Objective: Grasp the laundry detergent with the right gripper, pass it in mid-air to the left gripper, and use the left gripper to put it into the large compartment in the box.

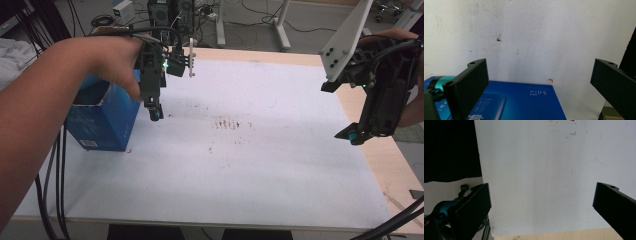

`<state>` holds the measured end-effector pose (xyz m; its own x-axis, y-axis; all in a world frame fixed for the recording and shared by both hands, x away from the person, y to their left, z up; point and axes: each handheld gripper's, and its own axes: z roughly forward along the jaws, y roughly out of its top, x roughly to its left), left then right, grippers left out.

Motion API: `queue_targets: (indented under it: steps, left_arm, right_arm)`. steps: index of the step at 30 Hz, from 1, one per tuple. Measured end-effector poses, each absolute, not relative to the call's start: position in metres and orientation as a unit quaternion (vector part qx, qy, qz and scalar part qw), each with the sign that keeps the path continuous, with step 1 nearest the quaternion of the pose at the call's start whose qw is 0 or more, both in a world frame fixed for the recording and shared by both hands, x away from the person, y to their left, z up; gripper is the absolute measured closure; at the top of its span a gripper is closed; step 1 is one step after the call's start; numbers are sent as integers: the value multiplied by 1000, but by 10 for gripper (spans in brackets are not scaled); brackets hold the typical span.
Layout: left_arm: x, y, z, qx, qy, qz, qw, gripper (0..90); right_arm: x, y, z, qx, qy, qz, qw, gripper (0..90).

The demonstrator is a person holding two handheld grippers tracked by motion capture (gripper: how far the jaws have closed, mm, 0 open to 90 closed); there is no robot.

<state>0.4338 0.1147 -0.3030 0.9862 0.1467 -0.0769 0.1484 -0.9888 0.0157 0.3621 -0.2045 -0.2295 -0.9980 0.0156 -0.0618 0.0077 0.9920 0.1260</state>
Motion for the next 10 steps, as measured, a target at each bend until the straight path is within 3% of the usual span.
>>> queue_targets:
  steps: [10]
  left_arm:
    - [433,117,-302,996,76,-35,9,16]
  right_arm:
    - [363,-201,-233,1,998,61,30,10]
